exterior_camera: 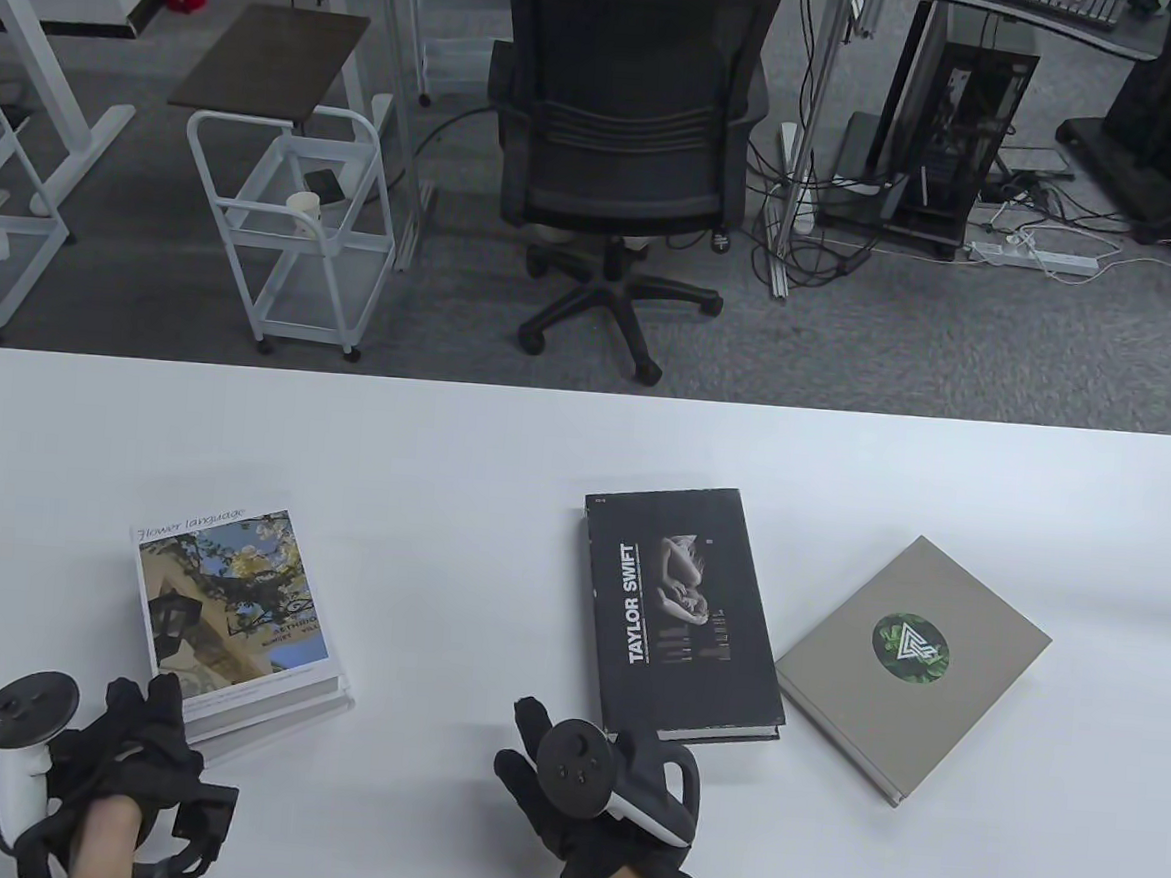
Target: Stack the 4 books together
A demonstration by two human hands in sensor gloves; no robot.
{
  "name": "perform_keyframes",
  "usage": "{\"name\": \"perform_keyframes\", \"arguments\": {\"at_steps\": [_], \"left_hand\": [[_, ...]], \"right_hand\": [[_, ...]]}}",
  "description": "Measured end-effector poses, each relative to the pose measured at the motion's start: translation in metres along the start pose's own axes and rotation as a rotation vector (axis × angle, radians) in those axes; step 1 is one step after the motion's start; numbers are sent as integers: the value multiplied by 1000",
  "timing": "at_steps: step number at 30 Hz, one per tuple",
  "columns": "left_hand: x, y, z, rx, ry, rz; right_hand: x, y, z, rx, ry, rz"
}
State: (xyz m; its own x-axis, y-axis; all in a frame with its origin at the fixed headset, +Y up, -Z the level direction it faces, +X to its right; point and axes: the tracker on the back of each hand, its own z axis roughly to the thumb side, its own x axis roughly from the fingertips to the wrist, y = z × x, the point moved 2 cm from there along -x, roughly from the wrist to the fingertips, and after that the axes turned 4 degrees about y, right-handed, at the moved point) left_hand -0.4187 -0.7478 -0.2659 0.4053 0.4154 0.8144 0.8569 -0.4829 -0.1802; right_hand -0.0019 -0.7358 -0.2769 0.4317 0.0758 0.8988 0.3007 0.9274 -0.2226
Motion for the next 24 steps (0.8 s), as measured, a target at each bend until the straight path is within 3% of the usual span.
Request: {"name": "perform_keyframes", "arguments": {"at_steps": [10, 16, 21, 24], "left_hand": [[13, -5, 9, 4, 37, 3], [32, -5, 32, -7, 155, 12], [53, 17, 62, -93, 318, -25], [69, 50, 80, -223, 449, -72]], "right_hand": [[0, 2, -2, -9, -4, -10], [0, 5, -4, -16, -7, -20], [1, 9, -7, -13, -19, -37], [2, 11, -11, -9, -35, -51]]}}
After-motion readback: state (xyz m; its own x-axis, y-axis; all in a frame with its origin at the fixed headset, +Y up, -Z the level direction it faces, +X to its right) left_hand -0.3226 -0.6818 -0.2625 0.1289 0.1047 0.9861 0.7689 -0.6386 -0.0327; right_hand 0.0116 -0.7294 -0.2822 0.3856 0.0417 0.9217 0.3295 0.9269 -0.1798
